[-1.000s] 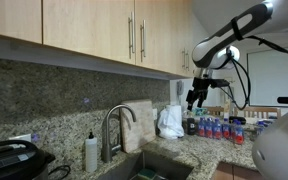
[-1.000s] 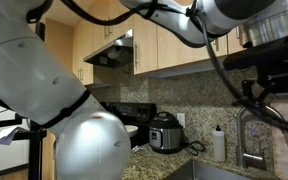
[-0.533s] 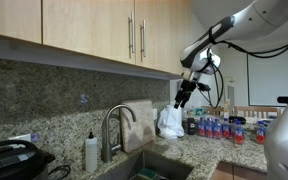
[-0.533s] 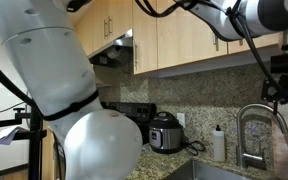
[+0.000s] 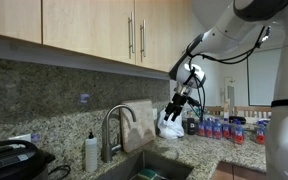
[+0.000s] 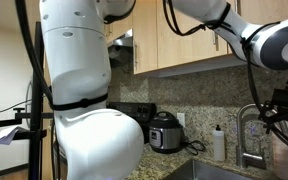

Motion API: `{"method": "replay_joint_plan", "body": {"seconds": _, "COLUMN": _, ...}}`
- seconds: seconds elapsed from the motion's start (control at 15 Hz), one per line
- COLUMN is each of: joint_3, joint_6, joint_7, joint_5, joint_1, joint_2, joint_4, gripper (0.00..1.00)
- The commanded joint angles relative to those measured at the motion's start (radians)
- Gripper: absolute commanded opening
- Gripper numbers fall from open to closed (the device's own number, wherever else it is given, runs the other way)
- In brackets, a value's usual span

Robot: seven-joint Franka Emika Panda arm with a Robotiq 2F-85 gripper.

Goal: Move the nozzle to the left

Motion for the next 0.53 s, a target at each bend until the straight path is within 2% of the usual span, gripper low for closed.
{"method": "replay_joint_plan", "body": {"seconds": 0.0, "joint_3": 0.077, "joint_6": -0.051, "joint_7": -0.071, "joint_5": 0.129, "joint_1": -0.082, "joint_2": 0.171, "joint_4": 0.099, "gripper": 1.00}}
{"method": "replay_joint_plan", "body": {"seconds": 0.2, "joint_3": 0.176, "joint_6": -0.171, "joint_7": -0.246, "joint_5": 0.194, "joint_1": -0.178, "joint_2": 0.236, "joint_4": 0.199, "gripper": 1.00}}
{"method": "replay_joint_plan", "body": {"seconds": 0.33, "joint_3": 0.230, "joint_6": -0.211, "joint_7": -0.332, "joint_5": 0.189, "joint_1": -0.251, "joint_2": 0.241, "joint_4": 0.247, "gripper": 1.00}}
{"method": "replay_joint_plan", "body": {"seconds": 0.4, "joint_3": 0.247, "joint_6": -0.215, "joint_7": -0.355, "joint_5": 0.184, "joint_1": -0.279, "joint_2": 0.245, "joint_4": 0.265, "gripper": 1.00}}
{"method": "replay_joint_plan", "body": {"seconds": 0.47, "joint_3": 0.277, "joint_6": -0.176, "joint_7": -0.260, "joint_5": 0.157, "joint_1": -0.276, "joint_2": 0.233, "joint_4": 0.224, "gripper": 1.00}}
